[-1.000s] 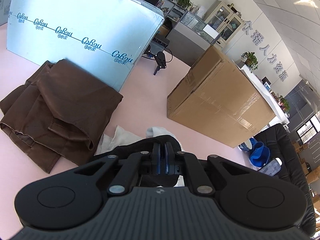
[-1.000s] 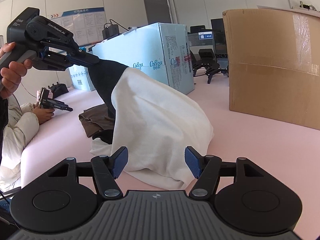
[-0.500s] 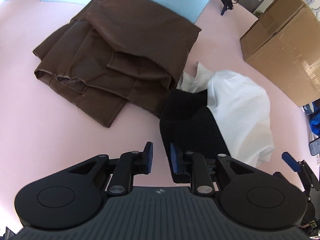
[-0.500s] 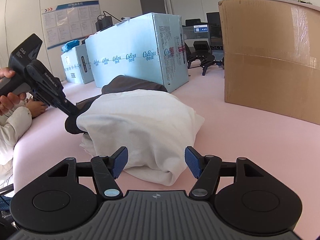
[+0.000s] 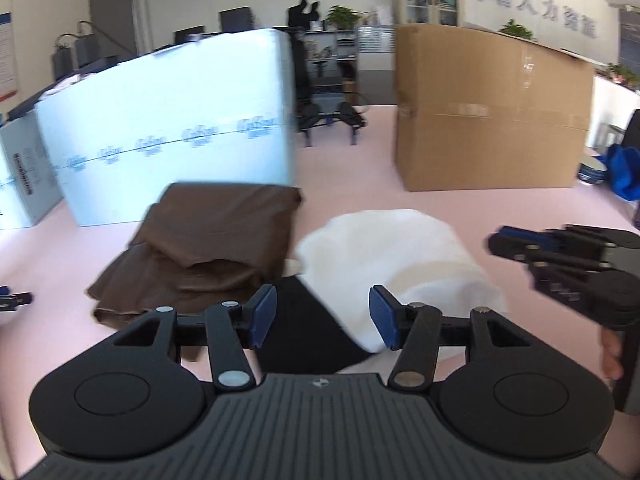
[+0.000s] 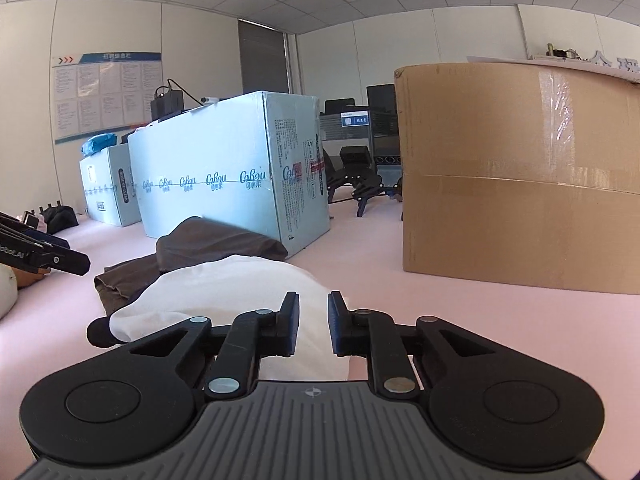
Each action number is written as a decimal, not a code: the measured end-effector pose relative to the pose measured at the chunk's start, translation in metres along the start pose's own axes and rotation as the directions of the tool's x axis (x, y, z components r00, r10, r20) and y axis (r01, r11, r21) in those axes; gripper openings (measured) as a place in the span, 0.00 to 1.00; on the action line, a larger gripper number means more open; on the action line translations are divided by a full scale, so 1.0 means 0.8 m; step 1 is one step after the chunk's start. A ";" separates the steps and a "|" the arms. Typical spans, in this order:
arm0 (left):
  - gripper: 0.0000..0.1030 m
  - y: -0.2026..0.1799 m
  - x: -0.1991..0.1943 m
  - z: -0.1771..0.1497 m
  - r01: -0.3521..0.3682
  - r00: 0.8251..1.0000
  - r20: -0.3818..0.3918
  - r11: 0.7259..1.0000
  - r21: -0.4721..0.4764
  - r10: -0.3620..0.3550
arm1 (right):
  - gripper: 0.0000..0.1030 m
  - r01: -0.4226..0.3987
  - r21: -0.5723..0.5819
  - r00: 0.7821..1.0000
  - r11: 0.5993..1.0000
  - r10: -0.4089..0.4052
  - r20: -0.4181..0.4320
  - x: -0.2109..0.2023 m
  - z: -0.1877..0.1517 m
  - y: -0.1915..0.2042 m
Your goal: Fold clothes
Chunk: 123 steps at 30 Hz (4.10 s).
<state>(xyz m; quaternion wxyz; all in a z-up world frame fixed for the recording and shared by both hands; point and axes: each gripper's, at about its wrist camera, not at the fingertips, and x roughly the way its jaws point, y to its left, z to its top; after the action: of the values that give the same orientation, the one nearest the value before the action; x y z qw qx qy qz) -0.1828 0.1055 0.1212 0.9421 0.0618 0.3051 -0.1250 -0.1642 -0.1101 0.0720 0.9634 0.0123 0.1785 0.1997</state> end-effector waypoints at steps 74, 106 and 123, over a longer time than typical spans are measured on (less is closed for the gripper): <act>0.16 -0.026 0.138 0.076 0.265 0.932 -0.140 0.891 -0.369 -0.334 | 0.14 0.016 0.539 0.990 0.842 0.061 -0.125 -0.034 0.019 -0.157; 0.16 -0.741 0.058 0.040 0.726 0.687 -0.377 0.599 0.338 -0.621 | 0.14 0.811 0.533 0.417 0.242 -0.878 -0.236 -0.568 -0.148 -0.319; 0.82 -0.771 0.098 0.023 0.697 0.697 -0.212 0.580 0.421 -0.685 | 0.35 0.851 0.509 0.295 0.130 -0.921 -0.257 -0.555 -0.207 -0.358</act>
<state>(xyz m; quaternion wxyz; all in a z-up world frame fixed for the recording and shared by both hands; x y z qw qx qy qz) -0.2800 -0.5065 0.0651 0.7696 0.1666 0.2774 -0.5505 -0.4937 -0.5541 0.0405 0.8471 0.1977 0.1420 -0.4725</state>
